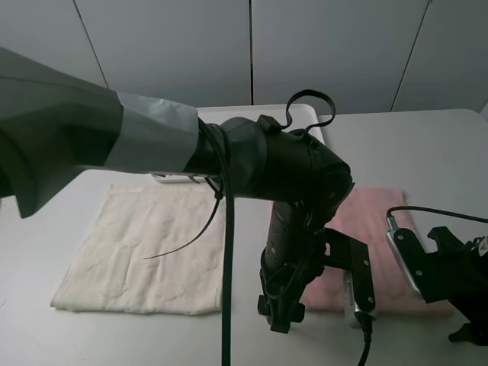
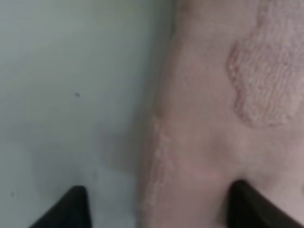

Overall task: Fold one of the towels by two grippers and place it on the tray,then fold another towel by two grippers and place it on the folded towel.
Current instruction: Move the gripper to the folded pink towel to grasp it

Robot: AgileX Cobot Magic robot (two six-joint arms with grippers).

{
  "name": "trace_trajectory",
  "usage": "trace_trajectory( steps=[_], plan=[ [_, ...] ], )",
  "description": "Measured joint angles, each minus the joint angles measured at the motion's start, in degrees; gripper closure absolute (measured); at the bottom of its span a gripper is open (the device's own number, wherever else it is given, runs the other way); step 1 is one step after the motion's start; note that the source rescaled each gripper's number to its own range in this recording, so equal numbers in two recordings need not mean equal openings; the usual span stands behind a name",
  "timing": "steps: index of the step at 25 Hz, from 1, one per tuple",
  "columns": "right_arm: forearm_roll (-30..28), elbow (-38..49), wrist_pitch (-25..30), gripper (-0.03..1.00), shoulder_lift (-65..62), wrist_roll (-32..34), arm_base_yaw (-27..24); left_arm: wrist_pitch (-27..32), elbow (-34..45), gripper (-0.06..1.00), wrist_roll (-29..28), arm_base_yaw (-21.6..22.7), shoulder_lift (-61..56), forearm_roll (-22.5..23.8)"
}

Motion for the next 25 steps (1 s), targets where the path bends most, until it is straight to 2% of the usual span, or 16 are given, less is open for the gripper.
trace_trajectory(
  steps=[6, 11, 25],
  plan=[
    [-2.8, 0.76, -1.45, 0.71, -0.36, 0.35, 0.0, -0.22, 0.0, -0.06, -0.23, 0.0, 0.0, 0.0],
    [-4.16, 0.79, -2.9, 0.93, -0.36, 0.46, 0.0, -0.54, 0.0, -0.06, -0.33, 0.0, 0.0, 0.0],
    [-4.38, 0.79, -3.12, 0.96, -0.36, 2.46, 0.0, -3.08, 0.0, -0.06, -1.23, -2.32, 0.0, 0.53]
  ],
)
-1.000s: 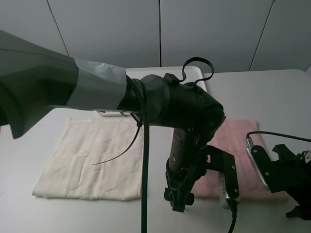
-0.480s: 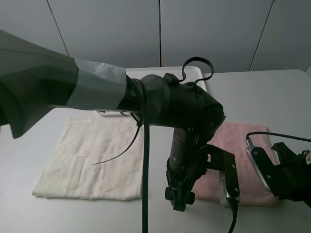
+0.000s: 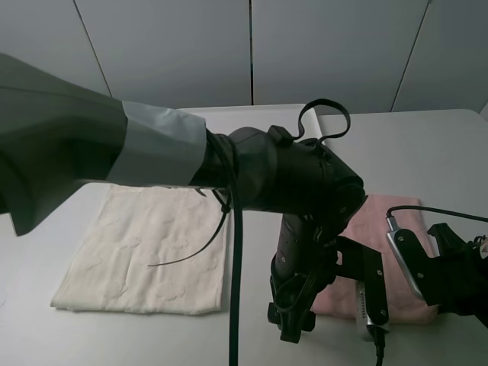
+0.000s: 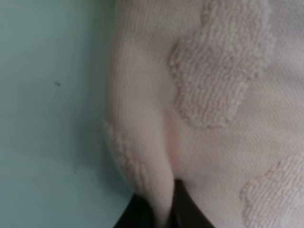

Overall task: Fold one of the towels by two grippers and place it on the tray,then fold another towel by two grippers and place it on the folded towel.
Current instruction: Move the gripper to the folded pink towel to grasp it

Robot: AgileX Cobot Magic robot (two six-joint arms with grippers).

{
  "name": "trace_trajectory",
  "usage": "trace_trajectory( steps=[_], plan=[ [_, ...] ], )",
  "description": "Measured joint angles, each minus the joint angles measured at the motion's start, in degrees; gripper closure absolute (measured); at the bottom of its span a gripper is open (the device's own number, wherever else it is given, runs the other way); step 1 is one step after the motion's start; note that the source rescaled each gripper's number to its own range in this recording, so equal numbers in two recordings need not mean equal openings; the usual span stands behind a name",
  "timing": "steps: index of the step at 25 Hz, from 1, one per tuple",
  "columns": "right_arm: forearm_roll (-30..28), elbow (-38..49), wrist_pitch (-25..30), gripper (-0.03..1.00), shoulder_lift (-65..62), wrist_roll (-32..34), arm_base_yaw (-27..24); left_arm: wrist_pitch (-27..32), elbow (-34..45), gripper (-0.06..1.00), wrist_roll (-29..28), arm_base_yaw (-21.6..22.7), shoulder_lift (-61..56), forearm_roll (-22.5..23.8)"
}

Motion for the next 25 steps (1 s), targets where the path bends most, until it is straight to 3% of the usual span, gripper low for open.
trace_trajectory(
  steps=[25],
  plan=[
    [0.0, 0.1, -0.04, 0.96, 0.0, 0.7, 0.0, -2.08, -0.1, -0.06, -5.13, -1.16, 0.97, 5.18]
  ],
)
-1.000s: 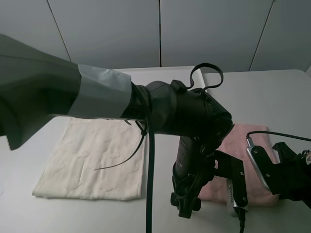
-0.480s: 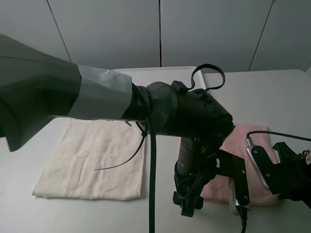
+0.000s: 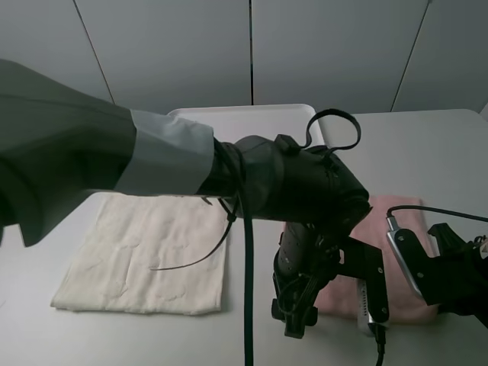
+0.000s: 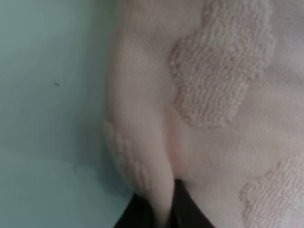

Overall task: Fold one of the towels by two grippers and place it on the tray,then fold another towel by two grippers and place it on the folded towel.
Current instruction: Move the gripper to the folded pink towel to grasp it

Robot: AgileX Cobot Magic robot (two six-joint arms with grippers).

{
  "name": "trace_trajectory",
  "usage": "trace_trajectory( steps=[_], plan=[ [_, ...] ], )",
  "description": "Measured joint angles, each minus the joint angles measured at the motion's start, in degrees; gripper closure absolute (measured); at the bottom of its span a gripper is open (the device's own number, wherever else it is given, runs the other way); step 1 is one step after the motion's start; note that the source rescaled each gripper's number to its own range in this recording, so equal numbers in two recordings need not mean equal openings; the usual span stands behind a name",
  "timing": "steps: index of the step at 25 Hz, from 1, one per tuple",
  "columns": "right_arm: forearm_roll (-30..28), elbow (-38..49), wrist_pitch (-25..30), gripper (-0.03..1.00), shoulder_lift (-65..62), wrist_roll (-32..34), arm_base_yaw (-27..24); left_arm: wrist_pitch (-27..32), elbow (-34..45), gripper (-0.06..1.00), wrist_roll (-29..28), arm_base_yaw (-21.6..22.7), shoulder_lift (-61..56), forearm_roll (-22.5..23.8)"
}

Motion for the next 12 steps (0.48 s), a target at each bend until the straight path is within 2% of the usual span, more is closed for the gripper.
trace_trajectory(
  steps=[4, 6, 8, 11, 12],
  plan=[
    [0.0, 0.0, 0.0, 0.96, 0.0, 0.1, 0.0, 0.11, 0.0, -0.05, -0.51, -1.18, 0.09, 0.53],
    [0.0, 0.0, 0.0, 0.96, 0.0, 0.76, 0.0, 0.25, 0.0, 0.04, -0.63, -1.43, 0.09, 0.55],
    [0.0, 0.0, 0.0, 0.96, 0.0, 1.03, 0.0, 0.25, 0.0, 0.27, -0.63, -1.53, 0.09, 1.41],
    [0.0, 0.0, 0.0, 0.96, 0.0, 1.18, 0.0, -0.32, 0.0, 0.84, -0.53, -1.53, 0.2, 3.4],
    [0.0, 0.0, 0.0, 0.96, 0.0, 1.3, 0.0, -0.42, 0.0, 0.89, -0.53, -1.53, 0.12, 3.76]
  ],
)
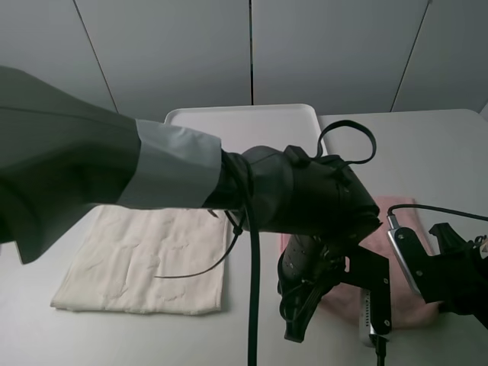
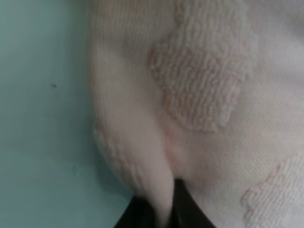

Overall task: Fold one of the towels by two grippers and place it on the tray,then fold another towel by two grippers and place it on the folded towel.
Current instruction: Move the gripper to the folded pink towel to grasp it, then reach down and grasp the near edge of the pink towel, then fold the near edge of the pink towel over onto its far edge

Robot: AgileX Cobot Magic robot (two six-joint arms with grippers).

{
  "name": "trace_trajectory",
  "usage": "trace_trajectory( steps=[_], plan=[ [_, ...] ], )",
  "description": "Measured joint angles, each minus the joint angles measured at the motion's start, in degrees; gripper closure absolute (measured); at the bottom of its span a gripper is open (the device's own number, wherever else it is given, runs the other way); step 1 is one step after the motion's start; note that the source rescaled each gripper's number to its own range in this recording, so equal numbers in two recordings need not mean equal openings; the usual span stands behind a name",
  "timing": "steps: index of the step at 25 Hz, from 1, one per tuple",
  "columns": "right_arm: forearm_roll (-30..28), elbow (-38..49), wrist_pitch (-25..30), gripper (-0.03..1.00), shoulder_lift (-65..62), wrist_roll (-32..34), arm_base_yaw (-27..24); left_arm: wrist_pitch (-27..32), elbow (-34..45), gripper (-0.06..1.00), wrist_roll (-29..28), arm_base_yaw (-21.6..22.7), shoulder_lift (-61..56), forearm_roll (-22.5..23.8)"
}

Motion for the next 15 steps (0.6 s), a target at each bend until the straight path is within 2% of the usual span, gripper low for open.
trace_trajectory(
  steps=[3, 7, 11, 15],
  plan=[
    [0.0, 0.0, 0.0, 0.96, 0.0, 0.3, 0.0, 0.0, 0.0, 0.92, 0.19, 0.0, 0.0, 0.83],
    [0.0, 0.0, -0.1, 0.96, 0.0, 4.61, 0.0, 0.0, 0.0, 0.92, 0.36, 0.11, 0.0, 0.87],
    [0.25, 0.24, -0.46, 0.96, -1.54, 9.04, 0.0, -0.29, 0.0, 0.92, 0.52, 2.37, -0.25, -1.68],
    [0.74, 0.86, -0.06, 0.96, -4.69, 12.35, 0.0, -1.03, 0.0, 0.92, 3.69, 5.83, -0.88, -6.29]
  ],
)
